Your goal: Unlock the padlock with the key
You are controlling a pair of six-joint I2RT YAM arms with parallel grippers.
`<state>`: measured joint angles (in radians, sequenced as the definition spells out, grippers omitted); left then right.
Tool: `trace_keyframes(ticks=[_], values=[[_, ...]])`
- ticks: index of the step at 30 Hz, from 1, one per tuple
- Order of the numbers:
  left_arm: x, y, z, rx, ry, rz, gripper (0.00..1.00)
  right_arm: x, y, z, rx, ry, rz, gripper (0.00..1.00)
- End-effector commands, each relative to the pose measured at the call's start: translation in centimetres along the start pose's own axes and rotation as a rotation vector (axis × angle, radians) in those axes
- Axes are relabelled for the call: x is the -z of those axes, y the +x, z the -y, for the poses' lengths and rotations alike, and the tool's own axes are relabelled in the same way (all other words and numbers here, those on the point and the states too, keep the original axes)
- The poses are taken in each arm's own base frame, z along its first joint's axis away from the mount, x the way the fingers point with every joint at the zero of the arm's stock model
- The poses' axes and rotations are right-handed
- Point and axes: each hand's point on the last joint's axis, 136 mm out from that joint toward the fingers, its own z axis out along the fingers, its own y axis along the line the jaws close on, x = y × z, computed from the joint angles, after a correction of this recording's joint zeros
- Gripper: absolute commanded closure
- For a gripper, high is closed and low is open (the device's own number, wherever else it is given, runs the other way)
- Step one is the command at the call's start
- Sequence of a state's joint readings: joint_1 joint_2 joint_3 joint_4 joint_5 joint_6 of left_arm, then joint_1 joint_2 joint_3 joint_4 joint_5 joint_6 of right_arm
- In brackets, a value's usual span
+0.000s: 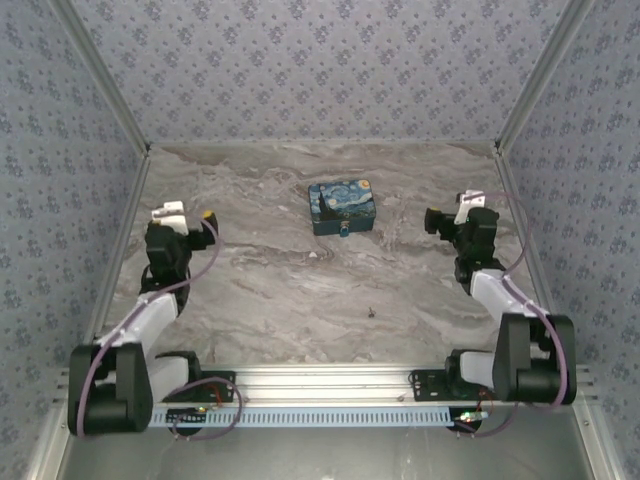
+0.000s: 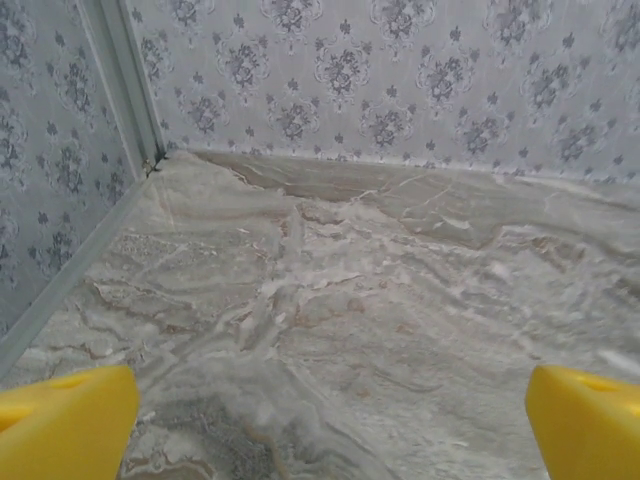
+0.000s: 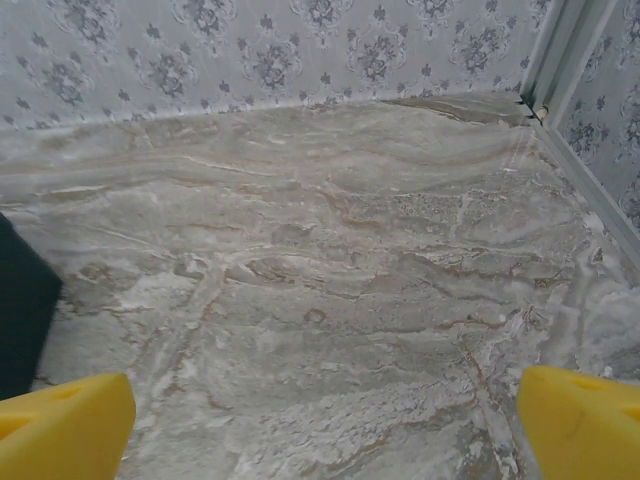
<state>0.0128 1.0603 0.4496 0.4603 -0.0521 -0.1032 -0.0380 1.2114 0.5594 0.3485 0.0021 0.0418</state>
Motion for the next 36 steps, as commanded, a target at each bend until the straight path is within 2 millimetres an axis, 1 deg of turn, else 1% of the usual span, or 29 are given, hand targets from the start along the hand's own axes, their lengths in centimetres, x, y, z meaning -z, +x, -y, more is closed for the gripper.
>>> trace_keyframes(ticks=[1, 2, 4, 5, 8, 11, 15, 16, 19, 21, 26, 28, 31, 36], values=[[1.3, -1.1, 0.5, 0.154, 0.003, -0.12, 0.01, 2.1, 1.3, -1.5, -0.055, -0.012, -0.151, 0.0], [1.6, -1.4, 1.1, 0.188, 0.033, -0.132, 0.01, 2.8, 1.3, -2.0, -0.067, -0.02, -0.171, 0.0], [2.2, -1.7, 3.1, 0.265, 0.138, -0.164, 0.01, 4.3, 1.4, -3.3, -0.103, -0.045, -0.219, 0.0], [2.5, -1.5, 3.9, 0.296, 0.174, -0.184, 0.01, 5.0, 1.6, -4.0, -0.115, -0.058, -0.241, 0.0], [3.8, -0.3, 6.8, 0.337, 0.278, -0.25, 0.01, 7.2, 3.2, -6.2, -0.161, -0.098, -0.336, 0.02], [5.3, 1.3, 9.6, 0.352, 0.358, -0.309, 0.01, 9.1, 5.6, -8.8, -0.179, -0.147, -0.445, 0.06], [7.1, 3.9, 13.6, 0.387, 0.458, -0.373, 0.01, 11.3, 9.8, -12.4, -0.147, -0.211, -0.604, 0.12], [7.6, 4.5, 14.6, 0.39, 0.481, -0.387, 0.02, 11.8, 11.0, -13.1, -0.131, -0.215, -0.642, 0.13], [8.5, 6.3, 16.7, 0.391, 0.512, -0.422, 0.01, 12.7, 13.8, -14.4, -0.056, -0.183, -0.726, 0.18], [8.8, 7.2, 17.7, 0.38, 0.52, -0.437, 0.01, 13.1, 15.5, -14.4, 0.002, -0.124, -0.772, 0.21], [8.7, 8.4, 19.1, 0.362, 0.527, -0.454, 0.02, 13.1, 17.7, -16.0, 0.127, -0.072, -0.839, 0.31], [8.5, 8.6, 19.4, 0.349, 0.524, -0.46, 0.01, 13.0, 18.6, -16.6, 0.167, -0.054, -0.874, 0.38], [8.5, 8.6, 19.8, 0.325, 0.525, -0.457, 0.01, 12.9, 19.6, -16.8, 0.168, -0.013, -0.904, 0.44], [8.6, 8.6, 19.7, 0.304, 0.518, -0.453, 0.01, 13.0, 20.8, -17.0, 0.148, 0.003, -0.933, 0.5]])
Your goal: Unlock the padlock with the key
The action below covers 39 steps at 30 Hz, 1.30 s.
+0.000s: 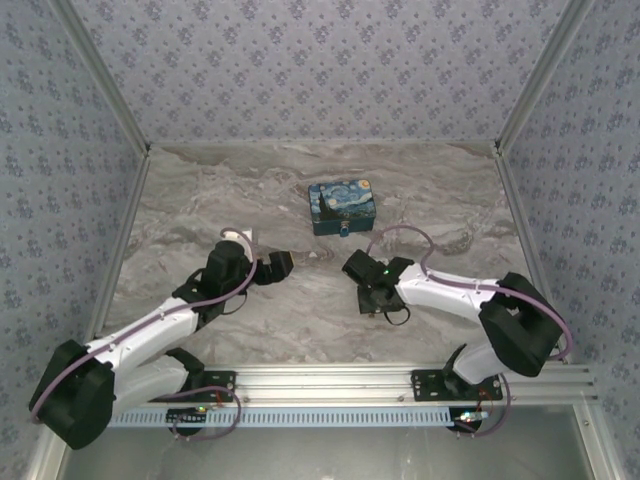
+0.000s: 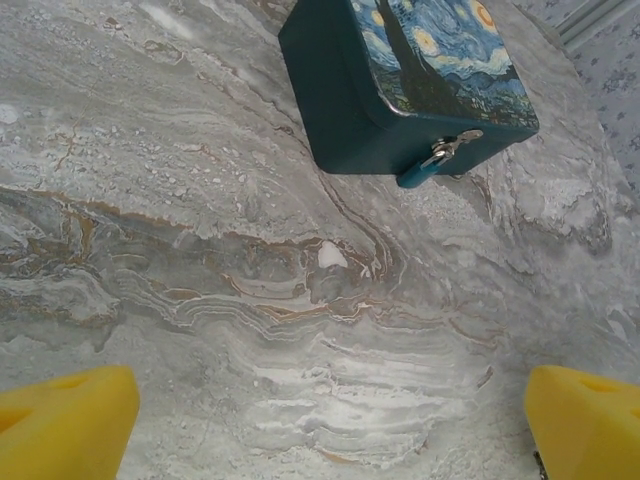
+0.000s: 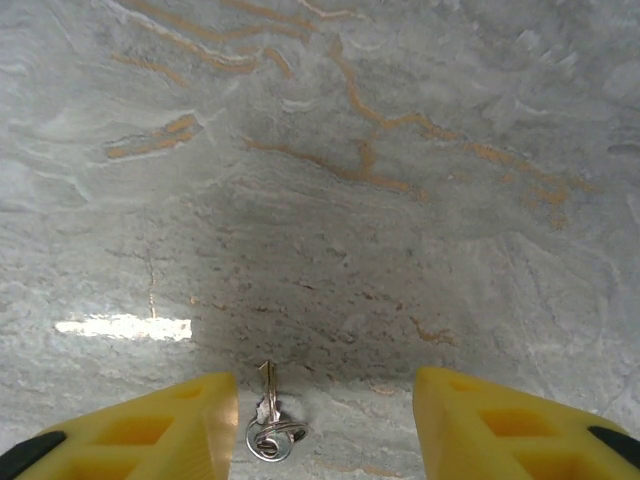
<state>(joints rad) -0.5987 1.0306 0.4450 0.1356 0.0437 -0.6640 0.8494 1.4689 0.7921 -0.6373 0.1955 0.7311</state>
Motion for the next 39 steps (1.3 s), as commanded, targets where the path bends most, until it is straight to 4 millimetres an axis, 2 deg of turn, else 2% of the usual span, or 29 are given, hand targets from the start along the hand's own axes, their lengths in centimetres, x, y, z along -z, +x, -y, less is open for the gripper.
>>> trace_keyframes(ticks=[1, 9, 31, 39], values=[[0.4, -1.9, 1.1, -0.025, 0.01, 0.06, 0.01, -0.1, 0.5, 0.4, -0.04, 0.046, -0.022, 0.51], [1.5, -2.2, 0.2, -0.05, -0.035, 0.089, 0.01, -0.7, 1.6, -0.3, -0.018, 0.049, -0.063, 0.55], [1.5, -2.2, -0.2, -0.055, -0.057, 0.085, 0.01, -0.6, 3.6, -0.6, -0.007, 0.077, -0.102, 0.69], [1.4, -2.3, 0.1, -0.056, -0.053, 0.083, 0.0, -0.7, 3.6, -0.6, -0.027, 0.068, -0.09, 0.76]])
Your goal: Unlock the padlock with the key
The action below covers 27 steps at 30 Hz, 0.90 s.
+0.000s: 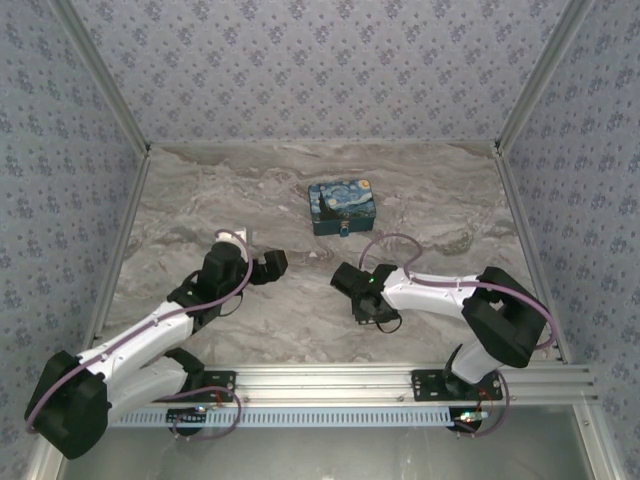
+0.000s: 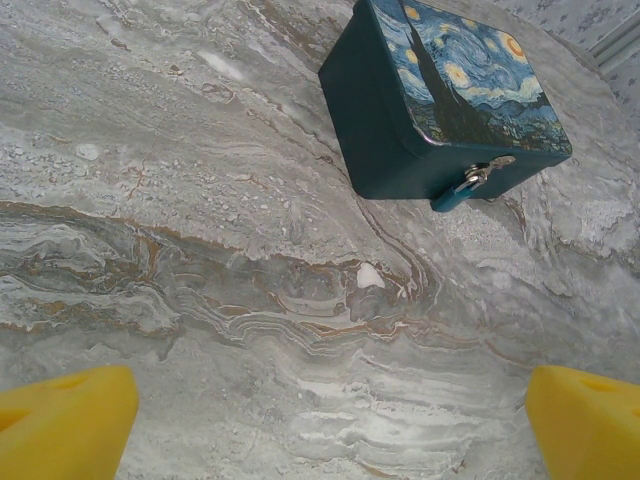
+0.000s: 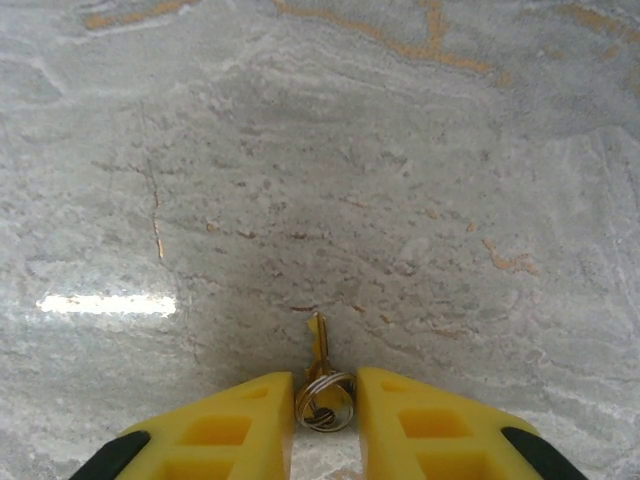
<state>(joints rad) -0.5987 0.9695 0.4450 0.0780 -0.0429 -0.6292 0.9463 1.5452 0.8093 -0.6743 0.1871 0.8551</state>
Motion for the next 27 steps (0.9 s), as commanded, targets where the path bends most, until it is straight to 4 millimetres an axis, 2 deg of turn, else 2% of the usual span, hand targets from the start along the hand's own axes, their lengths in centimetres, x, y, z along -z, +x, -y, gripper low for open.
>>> trace_keyframes(ticks=[1, 14, 20, 23, 27], values=[[0.3, -1.3, 1.0, -0.02, 0.014, 0.028, 0.01, 0.0, 1.0, 0.9, -0.014, 0.03, -0.022, 0.77], [0.1, -1.5, 1.3, -0.018, 0.017, 0.02, 0.01, 0.4, 0.8, 1.4, -0.046, -0.014, 0.004, 0.88], [0.0, -1.7, 1.5, -0.018, 0.021, 0.018, 0.01, 0.1, 0.9, 1.6, -0.065, -0.043, 0.003, 0.99], [0.2, -1.9, 1.8, -0.014, 0.027, 0.021, 0.01, 0.3, 0.8, 1.3, -0.068, -0.087, 0.02, 1.0], [0.4, -2.4, 2.4, 0.007, 0.049, 0.025, 0.01, 1.2, -0.8, -0.4, -0.089, -0.267, 0.097, 1.0]])
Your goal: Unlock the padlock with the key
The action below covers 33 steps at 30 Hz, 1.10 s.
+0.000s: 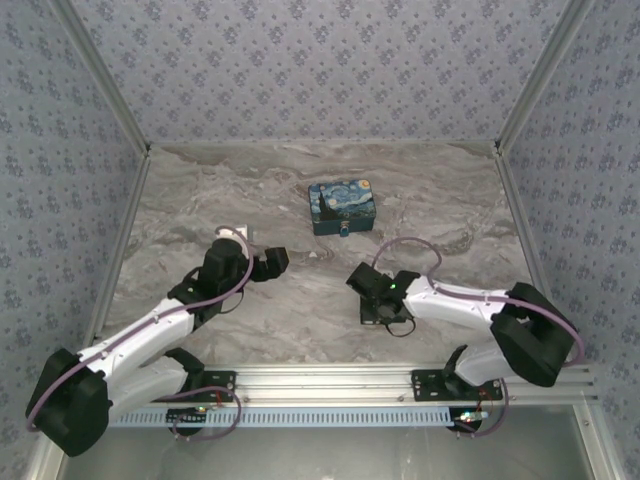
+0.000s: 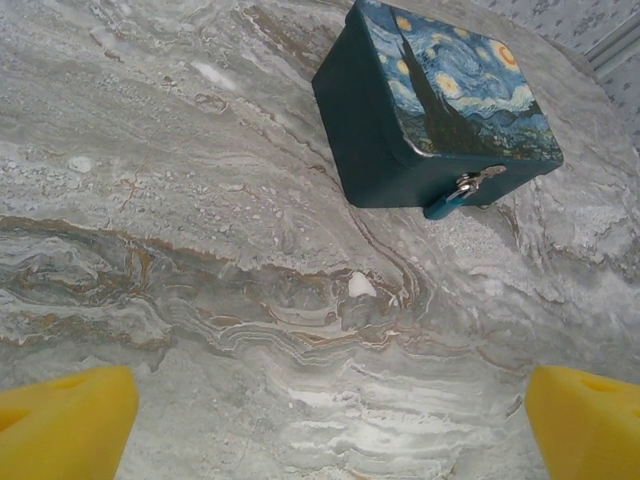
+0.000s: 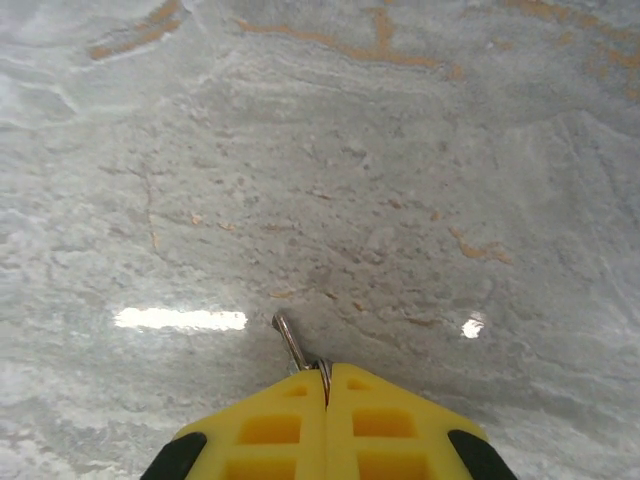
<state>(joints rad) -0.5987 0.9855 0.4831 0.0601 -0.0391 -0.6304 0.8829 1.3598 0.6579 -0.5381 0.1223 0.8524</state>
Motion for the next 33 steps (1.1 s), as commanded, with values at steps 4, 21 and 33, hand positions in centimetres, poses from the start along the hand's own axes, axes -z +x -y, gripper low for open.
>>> trace_keyframes(ticks=[4, 21, 33], values=[[0.7, -2.1, 2.8, 0.048, 0.091, 0.031, 0.0, 2.2, -2.4, -2.6, -0.016, -0.305, 0.129, 1.0], [2.6, -3.3, 16.4, -0.043, 0.581, -0.113, 0.32, 15.6, -8.9, -5.2, 0.06, -0.773, 0.685, 1.0], [1.3, -0.2, 22.9, -0.164, 0.727, -0.235, 0.49, 19.1, -9.0, -7.5, 0.156, -0.856, 0.75, 1.0]])
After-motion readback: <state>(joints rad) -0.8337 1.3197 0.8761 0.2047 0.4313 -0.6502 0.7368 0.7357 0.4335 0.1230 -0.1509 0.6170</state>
